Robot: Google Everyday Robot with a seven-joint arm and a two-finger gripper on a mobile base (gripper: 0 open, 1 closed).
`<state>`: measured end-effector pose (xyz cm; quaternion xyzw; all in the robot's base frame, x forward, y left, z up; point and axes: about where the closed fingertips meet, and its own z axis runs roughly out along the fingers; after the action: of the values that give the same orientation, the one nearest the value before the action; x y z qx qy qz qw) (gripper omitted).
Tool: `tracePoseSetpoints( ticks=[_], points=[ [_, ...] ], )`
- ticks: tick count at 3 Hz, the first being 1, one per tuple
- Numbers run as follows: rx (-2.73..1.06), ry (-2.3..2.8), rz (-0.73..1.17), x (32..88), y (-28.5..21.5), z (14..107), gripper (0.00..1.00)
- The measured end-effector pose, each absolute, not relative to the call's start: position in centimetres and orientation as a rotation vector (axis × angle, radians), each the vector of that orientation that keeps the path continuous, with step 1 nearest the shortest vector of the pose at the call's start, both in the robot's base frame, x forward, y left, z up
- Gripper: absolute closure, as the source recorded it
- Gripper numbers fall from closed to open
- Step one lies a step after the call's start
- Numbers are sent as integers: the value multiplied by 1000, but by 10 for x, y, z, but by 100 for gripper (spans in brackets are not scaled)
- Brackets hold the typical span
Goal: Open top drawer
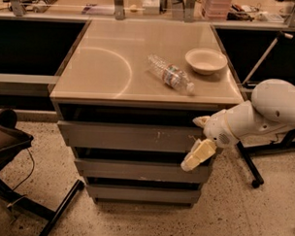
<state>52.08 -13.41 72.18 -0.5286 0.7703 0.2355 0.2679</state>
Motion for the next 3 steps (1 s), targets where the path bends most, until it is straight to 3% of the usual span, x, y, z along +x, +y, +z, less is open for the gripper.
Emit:
tracePoseSetpoints(
  ticks=[2, 3],
  points=[
    [-1495, 2045, 369, 527, -108, 702, 0],
    [-1535, 2049, 268, 522, -119, 676, 0]
  ],
)
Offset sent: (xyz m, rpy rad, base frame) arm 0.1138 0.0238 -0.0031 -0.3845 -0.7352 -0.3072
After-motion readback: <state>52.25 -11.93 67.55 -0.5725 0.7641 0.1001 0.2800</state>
